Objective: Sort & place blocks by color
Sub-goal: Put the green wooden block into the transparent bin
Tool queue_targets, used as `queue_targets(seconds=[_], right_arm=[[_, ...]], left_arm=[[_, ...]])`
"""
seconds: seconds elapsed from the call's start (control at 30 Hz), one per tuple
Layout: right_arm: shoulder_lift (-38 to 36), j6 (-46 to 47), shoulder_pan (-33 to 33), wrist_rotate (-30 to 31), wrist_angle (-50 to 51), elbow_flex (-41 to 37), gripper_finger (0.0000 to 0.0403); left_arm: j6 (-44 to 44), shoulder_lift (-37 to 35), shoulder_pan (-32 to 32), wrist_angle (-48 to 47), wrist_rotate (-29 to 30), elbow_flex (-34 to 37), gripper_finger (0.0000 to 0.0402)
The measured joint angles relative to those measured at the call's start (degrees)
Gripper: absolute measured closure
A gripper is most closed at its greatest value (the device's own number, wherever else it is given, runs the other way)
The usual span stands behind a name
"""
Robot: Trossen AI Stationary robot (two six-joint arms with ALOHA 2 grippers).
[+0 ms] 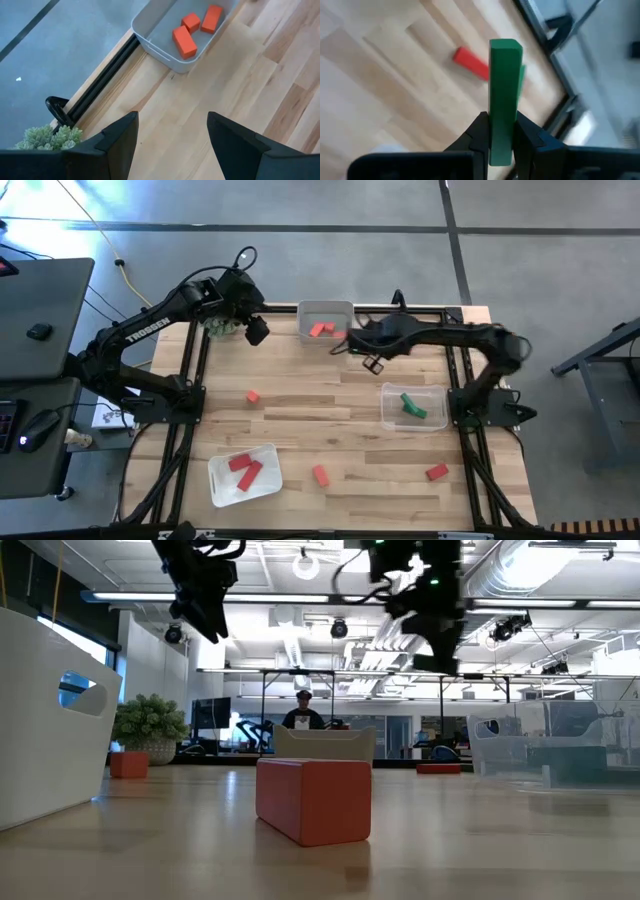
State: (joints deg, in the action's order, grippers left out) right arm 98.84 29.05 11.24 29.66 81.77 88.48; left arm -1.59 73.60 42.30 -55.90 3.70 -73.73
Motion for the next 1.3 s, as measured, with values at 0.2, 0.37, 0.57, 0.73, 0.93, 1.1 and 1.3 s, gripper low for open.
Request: queue_targets(seconds=[0.2,0.37,0.57,0.73,0.93,1.1,1.3], right_arm=[[-13.77,6.56,-0.52,-5.33,-7.98,-12.73,0.0371],[-22.64,12.07,-1.20,-10.91,-9.22,-19.33,0.0371],[-29.65,19.05,-4.63,-16.89,-11.05,-25.73,0.0371],[-31.50,22.23,-8.69,-22.23,-15.34,-30.35,0.0371],[-31.46,22.05,-12.75,-27.82,-21.66,-35.42,0.0371],[-31.30,19.05,-14.35,-30.40,-24.49,-38.95,0.0371],[-31.22,14.50,-14.80,-32.16,-26.55,-42.05,0.0371]], left_arm=[[2.49,0.00,0.00,1.17,-0.04,0.00,0.0176],[4.73,0.00,0.00,1.20,-0.04,0.00,0.0176],[8.54,0.01,0.00,1.18,-0.04,0.00,0.0176],[12.21,0.02,0.00,1.16,-0.06,0.00,0.0176],[16.24,0.02,0.00,1.09,-0.06,0.00,0.0176],[19.60,0.02,-0.57,0.49,-0.08,0.00,0.0176],[23.55,0.02,-3.35,0.33,-0.09,0.00,0.0176]])
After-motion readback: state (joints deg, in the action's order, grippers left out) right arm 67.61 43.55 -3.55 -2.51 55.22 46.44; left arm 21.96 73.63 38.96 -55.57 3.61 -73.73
